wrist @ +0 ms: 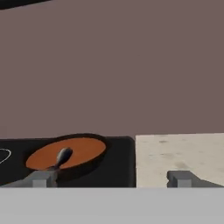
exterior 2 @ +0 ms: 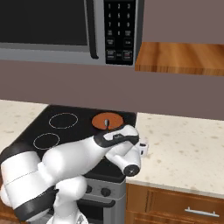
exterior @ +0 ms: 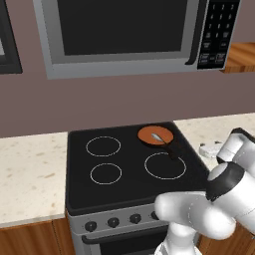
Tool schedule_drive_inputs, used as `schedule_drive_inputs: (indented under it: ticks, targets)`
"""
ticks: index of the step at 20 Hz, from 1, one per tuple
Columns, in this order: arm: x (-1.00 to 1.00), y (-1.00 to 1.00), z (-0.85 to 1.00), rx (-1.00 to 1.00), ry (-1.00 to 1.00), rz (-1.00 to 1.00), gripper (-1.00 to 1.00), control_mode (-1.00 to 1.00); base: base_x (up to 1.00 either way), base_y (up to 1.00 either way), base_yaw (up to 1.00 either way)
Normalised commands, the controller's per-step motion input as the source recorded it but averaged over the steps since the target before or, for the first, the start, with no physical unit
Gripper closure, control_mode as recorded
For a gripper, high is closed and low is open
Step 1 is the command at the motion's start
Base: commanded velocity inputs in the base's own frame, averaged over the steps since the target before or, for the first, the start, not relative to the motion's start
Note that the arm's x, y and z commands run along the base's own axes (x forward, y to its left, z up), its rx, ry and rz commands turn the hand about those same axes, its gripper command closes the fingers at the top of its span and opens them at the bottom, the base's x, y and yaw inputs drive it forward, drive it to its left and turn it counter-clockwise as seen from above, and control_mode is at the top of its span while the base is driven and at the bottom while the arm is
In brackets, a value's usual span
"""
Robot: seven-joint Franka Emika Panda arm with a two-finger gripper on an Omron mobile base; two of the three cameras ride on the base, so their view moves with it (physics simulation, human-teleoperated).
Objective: Retrieve the fish from the fridge and place it on the saucepan with marinade on the stove.
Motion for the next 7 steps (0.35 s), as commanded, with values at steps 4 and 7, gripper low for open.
schedule_drive_inputs:
  ticks: [4,7]
  targets:
    - [-0.49,-0.56,0.47,0.07,-0.01,0.00,-1.00,-1.00,0.00,0.00,0.00]
    - [-0.40,-0.49,0.57,0.04,0.00,0.00,-1.00,-1.00,0.00,0.00,0.00]
